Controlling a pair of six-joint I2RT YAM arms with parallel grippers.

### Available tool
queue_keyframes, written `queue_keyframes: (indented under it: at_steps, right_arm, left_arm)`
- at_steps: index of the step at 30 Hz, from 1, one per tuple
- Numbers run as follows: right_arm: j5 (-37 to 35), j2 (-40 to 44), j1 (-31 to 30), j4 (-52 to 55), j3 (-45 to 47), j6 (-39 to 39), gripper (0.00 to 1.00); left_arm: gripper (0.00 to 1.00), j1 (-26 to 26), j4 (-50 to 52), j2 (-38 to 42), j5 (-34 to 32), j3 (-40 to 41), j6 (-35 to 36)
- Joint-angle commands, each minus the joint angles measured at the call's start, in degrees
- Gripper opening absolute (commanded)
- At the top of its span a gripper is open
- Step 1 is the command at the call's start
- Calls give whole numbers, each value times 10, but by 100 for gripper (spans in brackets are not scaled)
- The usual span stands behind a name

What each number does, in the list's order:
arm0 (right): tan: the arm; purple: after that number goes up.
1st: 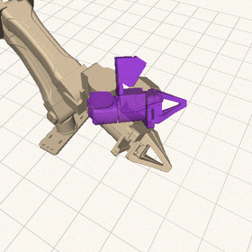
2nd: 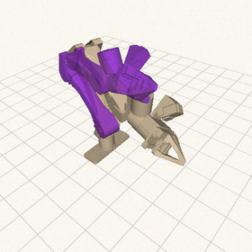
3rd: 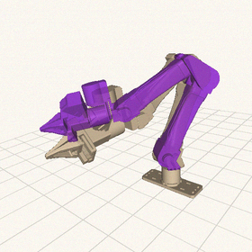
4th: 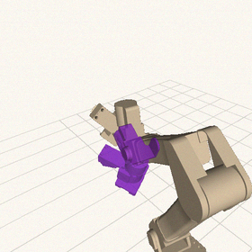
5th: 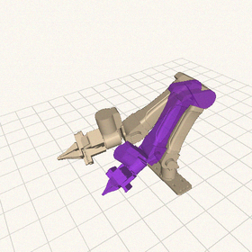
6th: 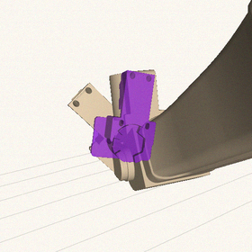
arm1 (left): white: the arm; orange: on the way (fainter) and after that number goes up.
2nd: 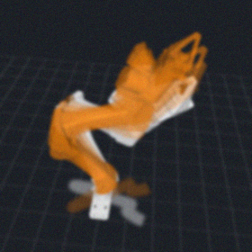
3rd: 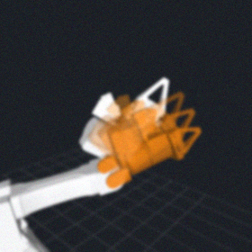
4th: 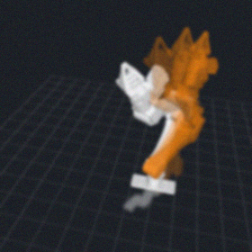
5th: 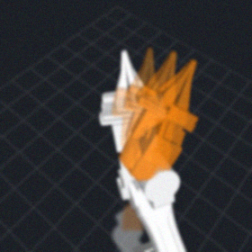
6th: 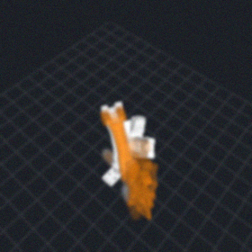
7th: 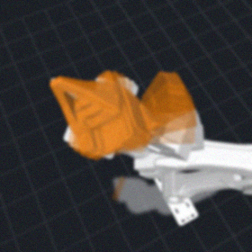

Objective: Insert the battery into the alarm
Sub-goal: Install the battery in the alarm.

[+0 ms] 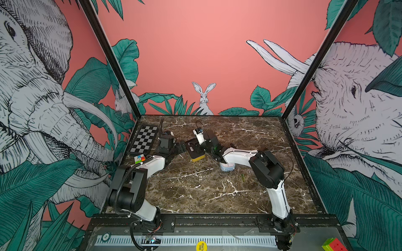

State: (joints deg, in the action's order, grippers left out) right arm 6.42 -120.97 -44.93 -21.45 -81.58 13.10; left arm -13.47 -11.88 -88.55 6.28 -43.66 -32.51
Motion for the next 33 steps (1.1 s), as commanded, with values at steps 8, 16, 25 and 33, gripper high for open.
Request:
queue_keyframes:
  at_steps: [8, 16, 25, 33]
  right_arm:
    - [66, -12, 41, 285, -129, -7, 29]
    - [113, -63, 43, 374, -203, -12, 20]
    - [133, -101, 44, 422, -250, -10, 16]
    - [122, -130, 44, 430, -289, 1, 15]
  left_arm:
    - [76, -2, 3, -38, 41, -24, 1]
    - [55, -3, -12, -78, 69, -46, -9]
    - [44, -3, -22, -122, 94, -77, -13]
    - [37, -3, -16, -135, 97, -82, -10]
